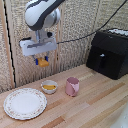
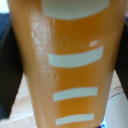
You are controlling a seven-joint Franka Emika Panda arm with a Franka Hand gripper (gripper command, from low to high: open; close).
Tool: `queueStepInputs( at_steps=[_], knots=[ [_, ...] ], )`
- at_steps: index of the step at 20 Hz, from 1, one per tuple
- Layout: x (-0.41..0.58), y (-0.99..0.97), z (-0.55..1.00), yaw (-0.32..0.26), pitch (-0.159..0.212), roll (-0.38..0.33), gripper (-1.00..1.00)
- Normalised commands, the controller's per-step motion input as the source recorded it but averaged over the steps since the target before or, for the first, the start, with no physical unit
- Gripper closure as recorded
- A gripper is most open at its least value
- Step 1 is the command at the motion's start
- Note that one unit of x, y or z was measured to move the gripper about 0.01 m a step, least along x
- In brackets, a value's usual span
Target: Bring your hand's grasp to the bread. Hold the bread tenderly using the grip of your hand. Carefully pick up the bread and hover it over the white plate. Politely place it atop the plate.
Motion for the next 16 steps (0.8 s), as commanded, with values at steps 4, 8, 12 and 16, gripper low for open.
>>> queueStepInputs(
  at_steps=[4, 8, 12, 16],
  knots=[
    [-0.134, 0.81, -0.24, 0.051, 0.000, 0.000, 1.00],
    [-0.063, 0.66, -0.41, 0.111, 0.000, 0.000, 1.00],
    [0.007, 0.51, -0.51, 0.146, -0.016, -0.027, 1.00],
    [0.052, 0.40, -0.51, 0.127, -0.005, -0.090, 1.00]
  ],
)
